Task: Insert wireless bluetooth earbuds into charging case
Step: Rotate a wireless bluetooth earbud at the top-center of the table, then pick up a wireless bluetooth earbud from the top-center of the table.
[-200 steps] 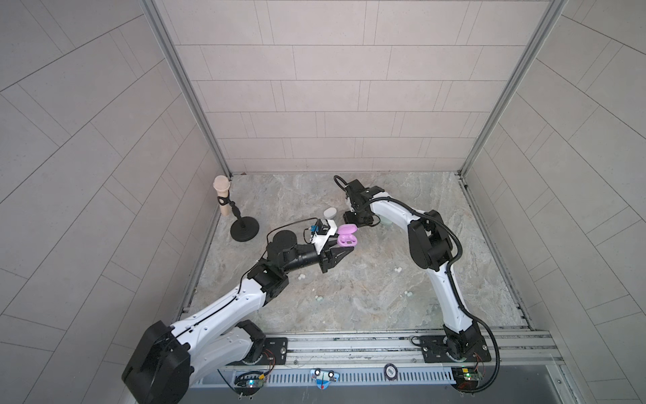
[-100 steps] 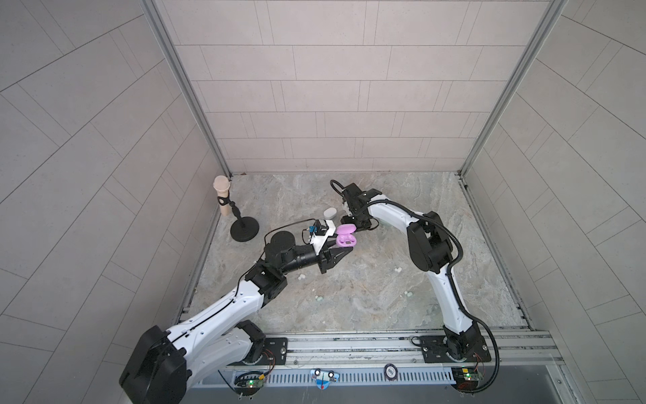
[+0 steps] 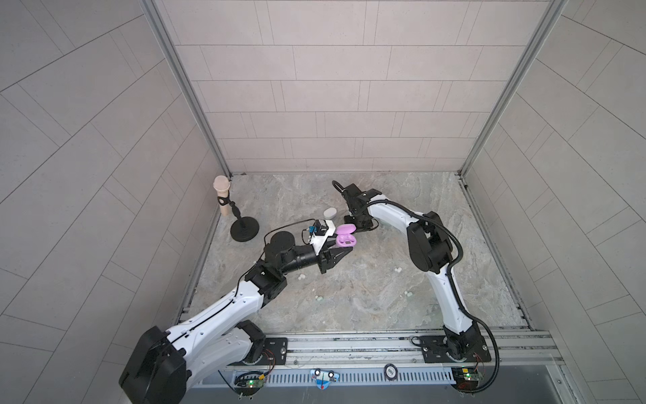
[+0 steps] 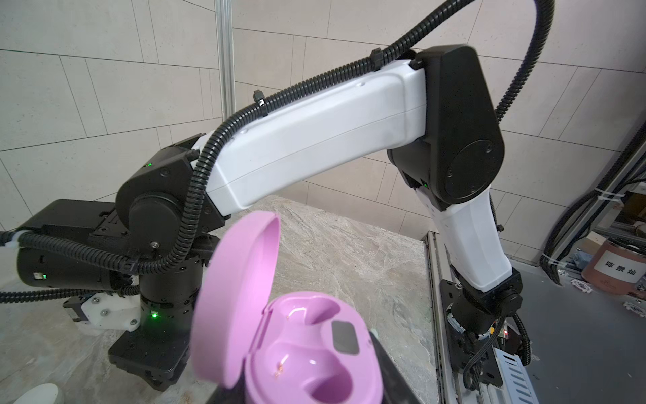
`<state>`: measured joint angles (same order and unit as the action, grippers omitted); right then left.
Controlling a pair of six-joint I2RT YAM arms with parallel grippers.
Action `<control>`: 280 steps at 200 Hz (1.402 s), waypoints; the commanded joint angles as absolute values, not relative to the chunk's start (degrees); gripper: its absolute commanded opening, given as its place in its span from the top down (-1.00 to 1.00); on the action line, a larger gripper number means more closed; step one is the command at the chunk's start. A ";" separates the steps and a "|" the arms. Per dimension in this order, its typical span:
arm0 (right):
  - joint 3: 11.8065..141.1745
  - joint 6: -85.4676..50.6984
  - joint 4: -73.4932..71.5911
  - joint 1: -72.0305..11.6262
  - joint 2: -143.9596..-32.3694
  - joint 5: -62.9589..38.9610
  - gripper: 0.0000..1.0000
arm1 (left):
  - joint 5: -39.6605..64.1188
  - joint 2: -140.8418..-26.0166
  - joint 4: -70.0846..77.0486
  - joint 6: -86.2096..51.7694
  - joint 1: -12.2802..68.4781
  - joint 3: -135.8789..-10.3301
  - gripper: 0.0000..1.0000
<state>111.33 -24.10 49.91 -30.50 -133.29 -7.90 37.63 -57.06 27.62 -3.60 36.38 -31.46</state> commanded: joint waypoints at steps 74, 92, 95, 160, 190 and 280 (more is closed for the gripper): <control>113.82 -27.58 51.64 -31.85 -135.55 -3.35 0.31 | 37.76 -55.66 28.92 -3.23 36.08 -30.76 0.65; 114.41 -27.59 51.83 -31.92 -136.09 -2.87 0.34 | 37.72 -55.53 28.85 -3.21 36.08 -30.69 0.66; 114.51 -27.60 51.85 -31.98 -136.12 -2.75 0.33 | 37.74 -55.42 28.91 -3.19 36.04 -30.63 0.65; 115.75 -27.77 52.45 -32.48 -137.28 -0.79 0.41 | 37.64 -55.12 28.64 -3.09 36.05 -30.67 0.65; 115.41 -27.78 53.22 -32.70 -137.14 -0.48 0.50 | 37.62 -55.15 28.64 -2.99 36.04 -30.72 0.65; 111.80 -28.22 53.06 -32.49 -133.37 -1.67 0.74 | 37.71 -55.28 28.67 -2.95 36.07 -30.85 0.65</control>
